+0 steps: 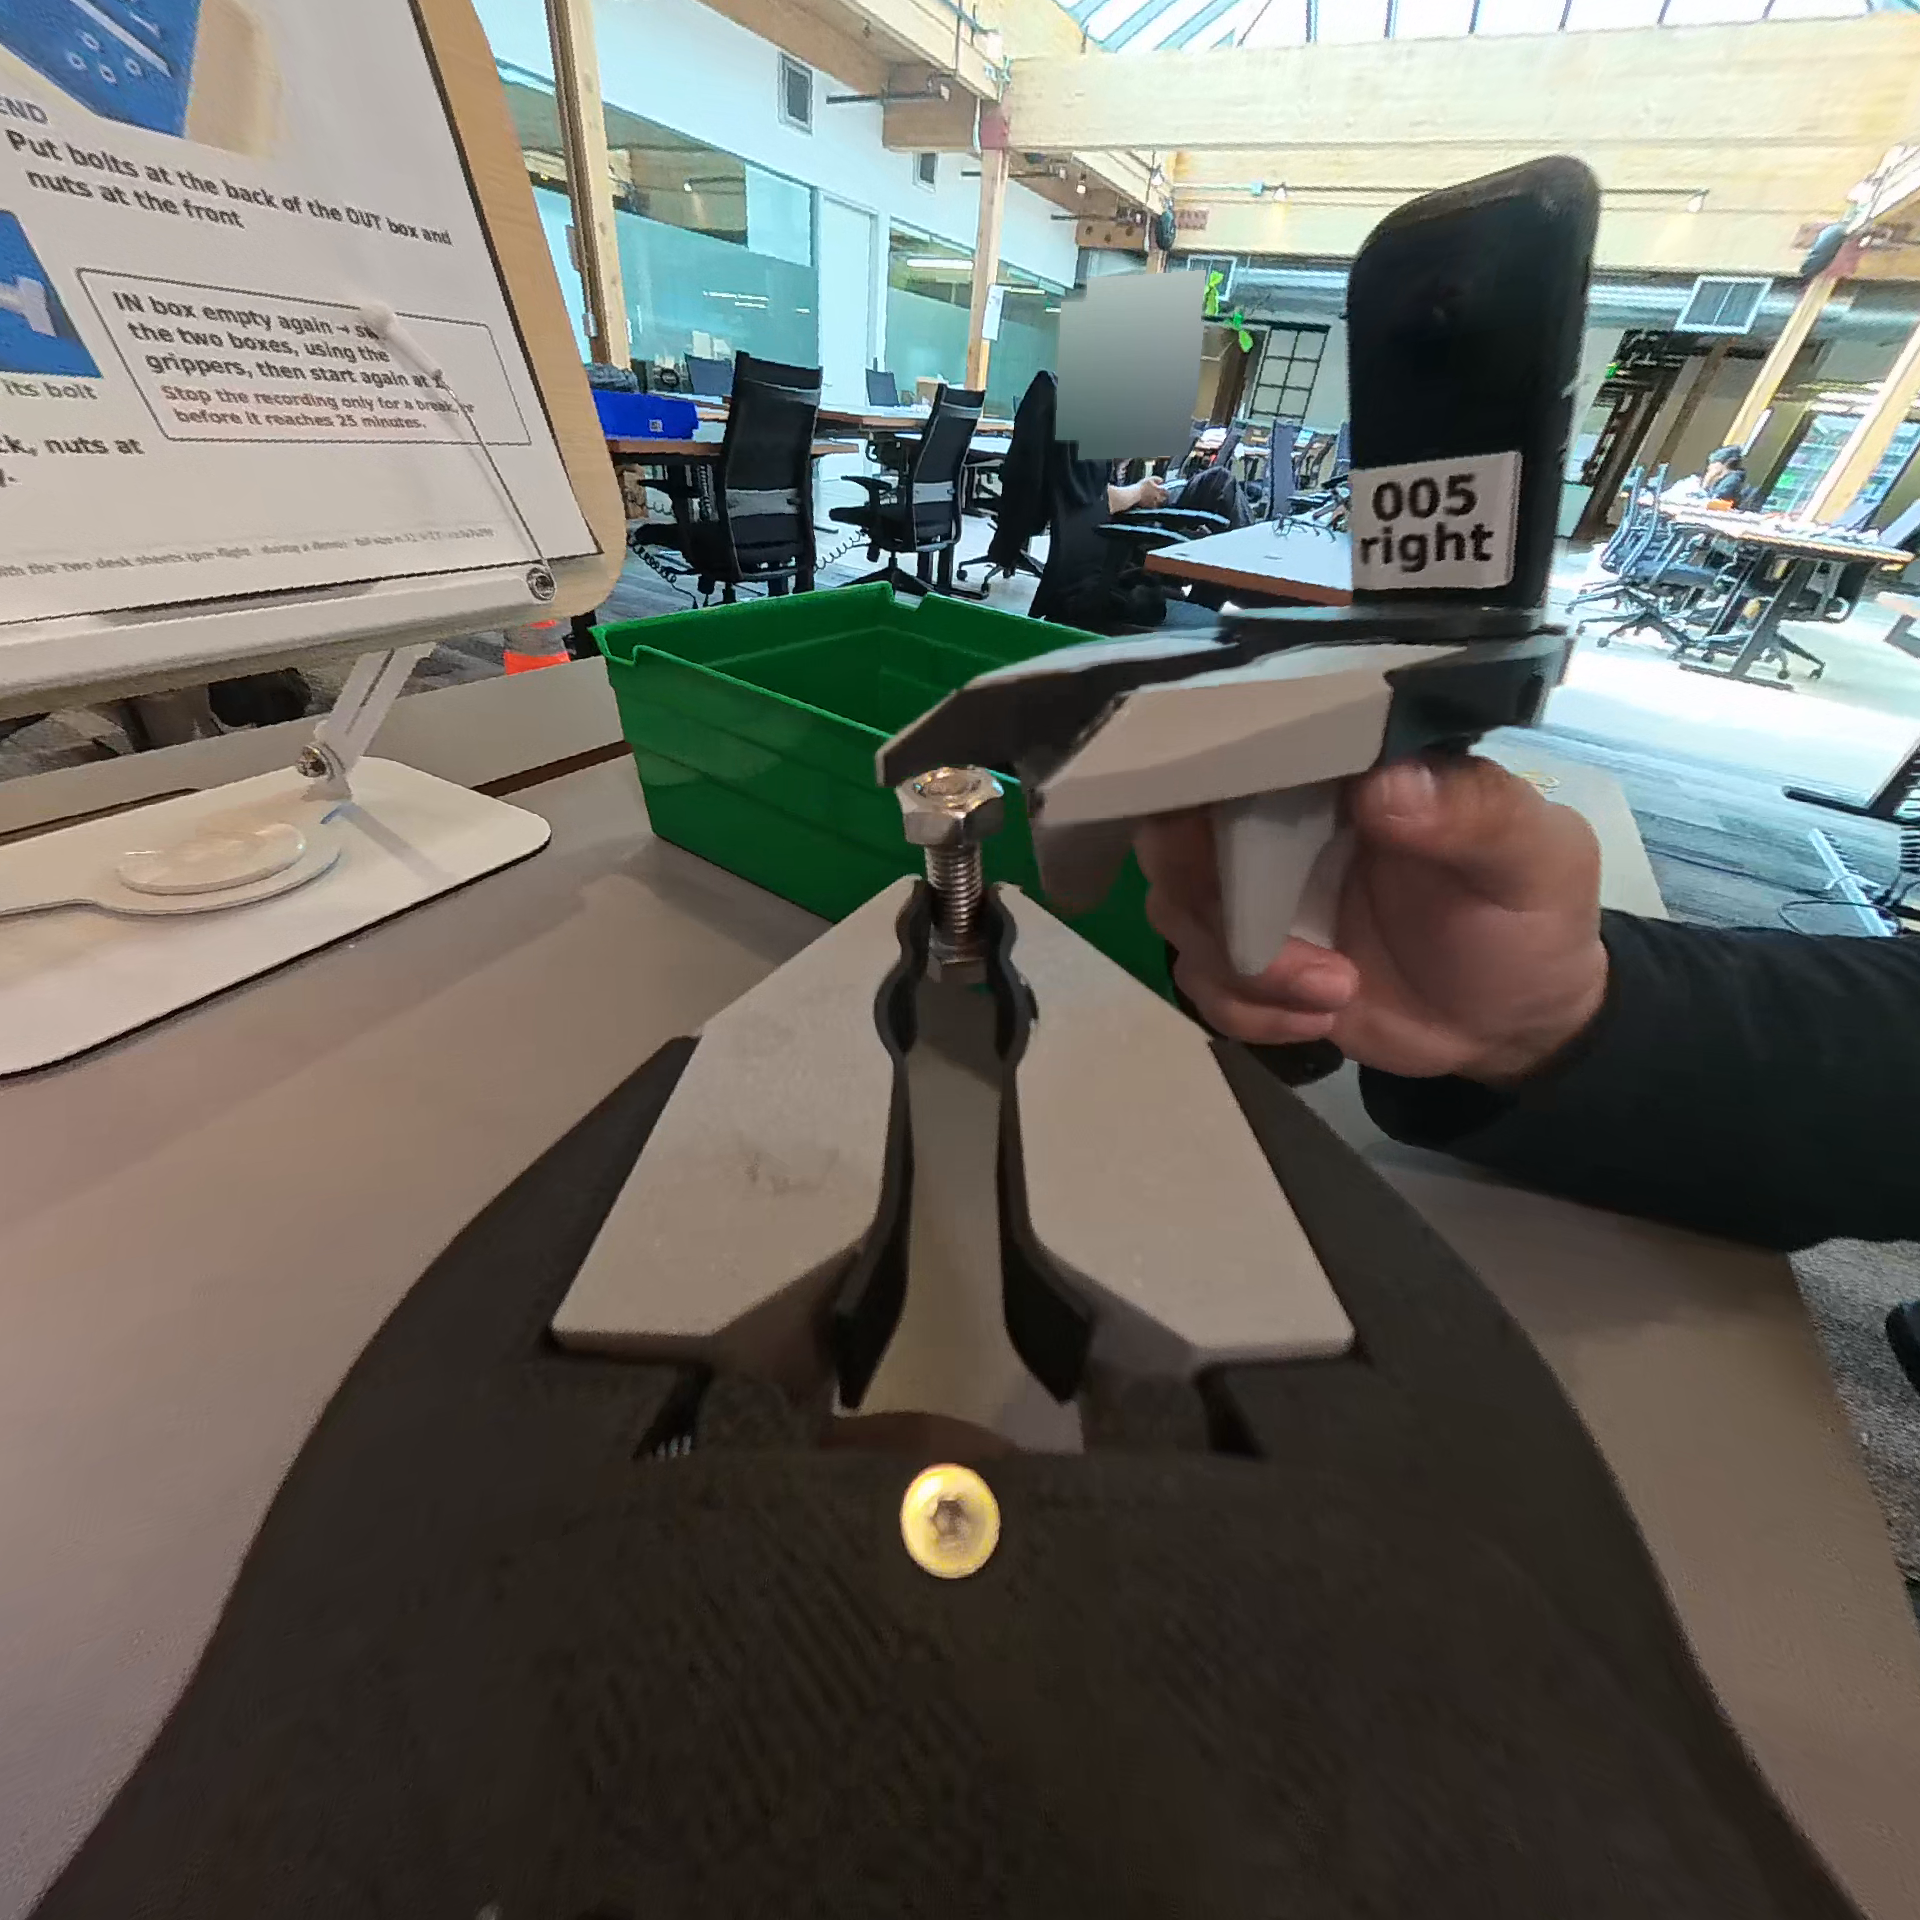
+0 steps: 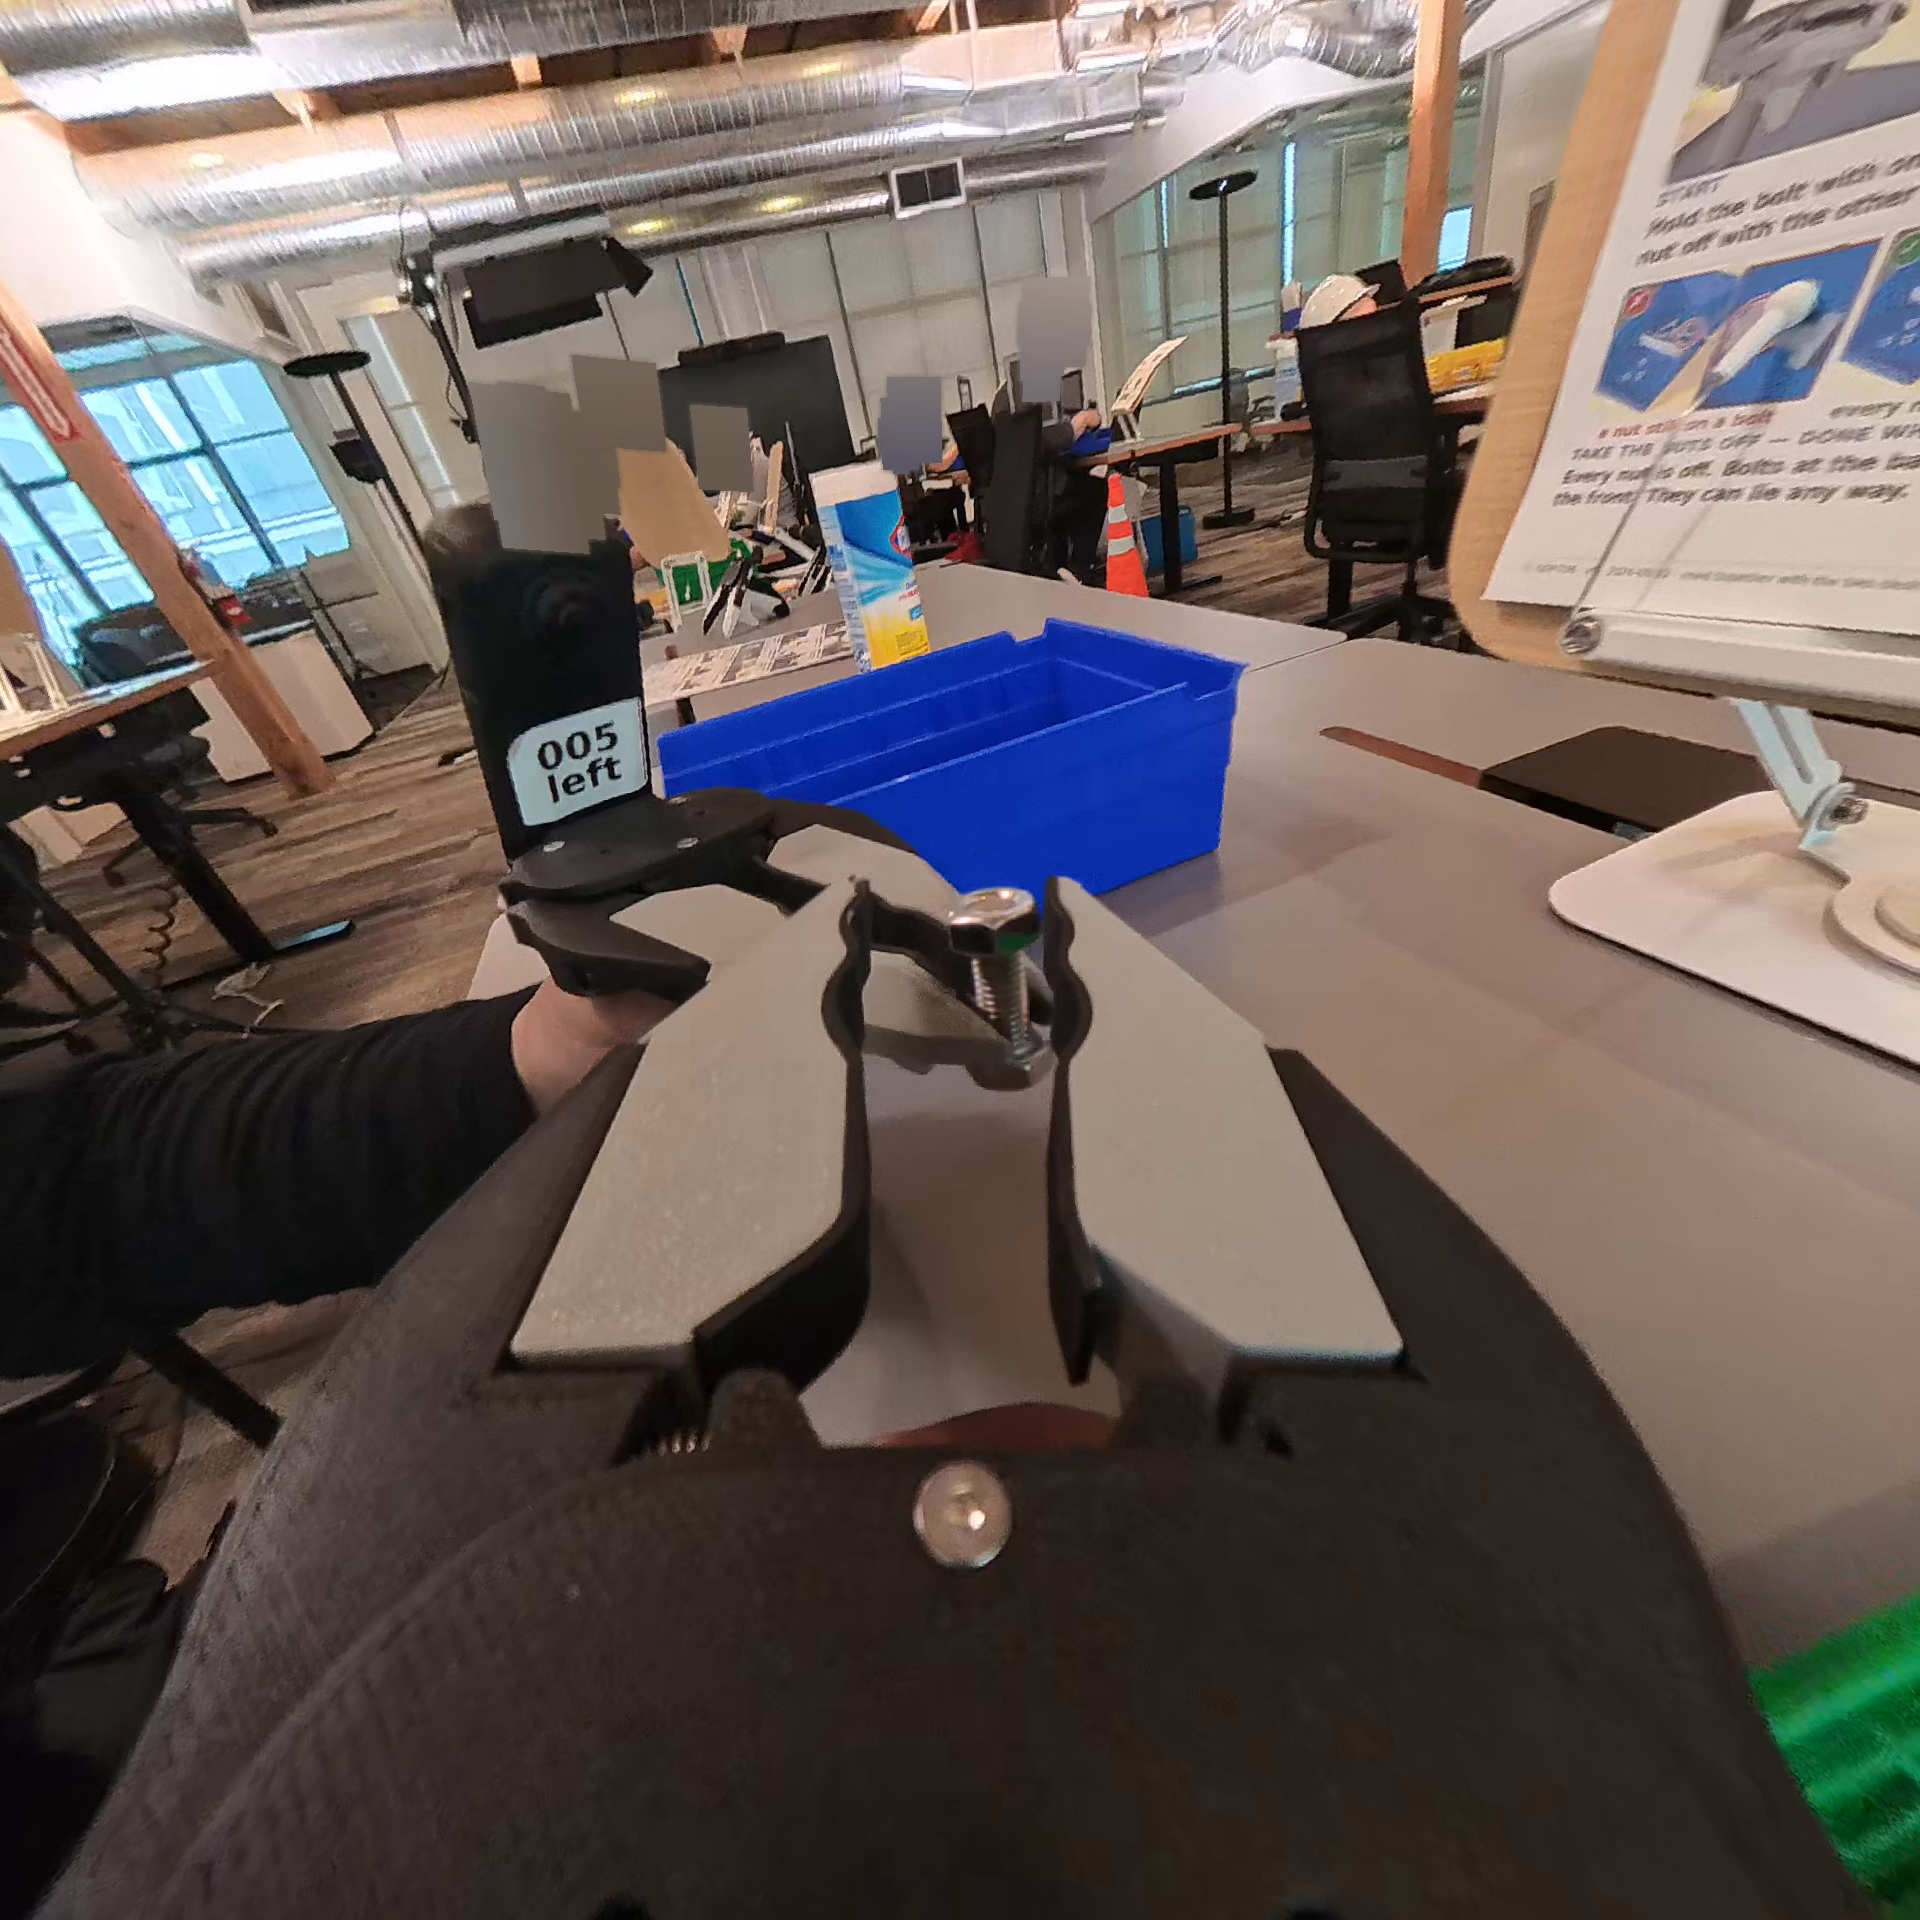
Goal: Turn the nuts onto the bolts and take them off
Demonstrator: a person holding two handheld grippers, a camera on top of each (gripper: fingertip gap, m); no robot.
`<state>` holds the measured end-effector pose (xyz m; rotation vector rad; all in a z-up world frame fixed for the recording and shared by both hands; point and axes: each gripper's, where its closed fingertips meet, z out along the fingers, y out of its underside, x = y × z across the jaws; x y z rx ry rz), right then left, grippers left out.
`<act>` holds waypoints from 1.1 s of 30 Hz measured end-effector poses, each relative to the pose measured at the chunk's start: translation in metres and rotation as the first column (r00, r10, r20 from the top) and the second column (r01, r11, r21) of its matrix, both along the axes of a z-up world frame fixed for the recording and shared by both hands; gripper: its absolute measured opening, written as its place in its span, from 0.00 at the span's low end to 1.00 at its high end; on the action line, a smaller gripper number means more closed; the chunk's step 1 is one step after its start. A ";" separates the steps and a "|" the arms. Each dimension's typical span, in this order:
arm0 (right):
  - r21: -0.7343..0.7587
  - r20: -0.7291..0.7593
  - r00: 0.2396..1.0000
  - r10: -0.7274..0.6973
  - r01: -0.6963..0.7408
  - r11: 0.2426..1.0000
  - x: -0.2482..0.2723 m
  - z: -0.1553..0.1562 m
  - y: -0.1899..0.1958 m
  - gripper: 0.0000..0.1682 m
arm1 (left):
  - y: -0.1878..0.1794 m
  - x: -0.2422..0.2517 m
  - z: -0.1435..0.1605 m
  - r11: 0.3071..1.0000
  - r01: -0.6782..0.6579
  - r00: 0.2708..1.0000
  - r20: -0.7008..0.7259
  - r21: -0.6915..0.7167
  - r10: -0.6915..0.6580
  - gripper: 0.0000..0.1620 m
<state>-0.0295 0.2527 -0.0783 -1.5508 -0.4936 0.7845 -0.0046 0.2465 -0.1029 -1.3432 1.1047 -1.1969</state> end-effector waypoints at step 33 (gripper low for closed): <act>-0.008 0.038 0.999 0.009 -0.009 1.000 -0.009 -0.008 0.000 0.19 | -0.003 -0.001 0.000 1.000 0.011 1.000 -0.018 0.022 -0.011 0.04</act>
